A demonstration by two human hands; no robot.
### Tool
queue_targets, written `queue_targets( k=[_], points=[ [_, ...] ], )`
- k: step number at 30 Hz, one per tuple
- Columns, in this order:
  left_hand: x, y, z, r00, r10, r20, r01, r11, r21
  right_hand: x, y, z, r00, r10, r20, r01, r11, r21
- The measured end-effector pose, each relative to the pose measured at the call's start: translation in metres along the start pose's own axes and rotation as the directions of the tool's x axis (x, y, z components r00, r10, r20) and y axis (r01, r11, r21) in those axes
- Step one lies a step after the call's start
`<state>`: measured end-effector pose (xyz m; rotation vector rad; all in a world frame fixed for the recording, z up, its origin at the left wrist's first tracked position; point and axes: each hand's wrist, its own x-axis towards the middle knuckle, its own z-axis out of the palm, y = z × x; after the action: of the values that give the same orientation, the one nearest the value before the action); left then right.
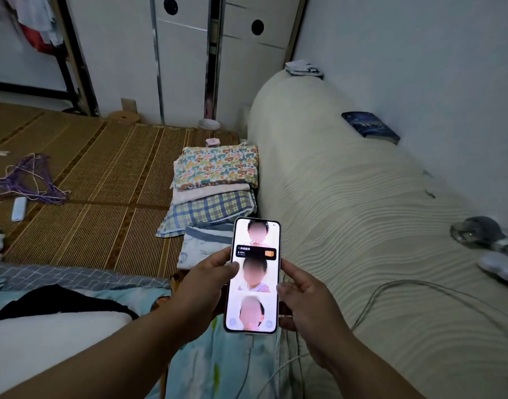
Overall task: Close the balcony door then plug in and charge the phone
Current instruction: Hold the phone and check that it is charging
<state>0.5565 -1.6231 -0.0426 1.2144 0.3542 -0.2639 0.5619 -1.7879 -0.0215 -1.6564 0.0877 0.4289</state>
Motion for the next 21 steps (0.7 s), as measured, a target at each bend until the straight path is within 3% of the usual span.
queue_targets(
  k=[21],
  points=[
    [-0.0042,0.0004,0.0025,1.0,-0.004,0.006,0.004,1.0,0.006,0.0034,0.0089,-0.0027,0.999,0.034,-0.019,-0.035,0.999,-0.034]
  ],
)
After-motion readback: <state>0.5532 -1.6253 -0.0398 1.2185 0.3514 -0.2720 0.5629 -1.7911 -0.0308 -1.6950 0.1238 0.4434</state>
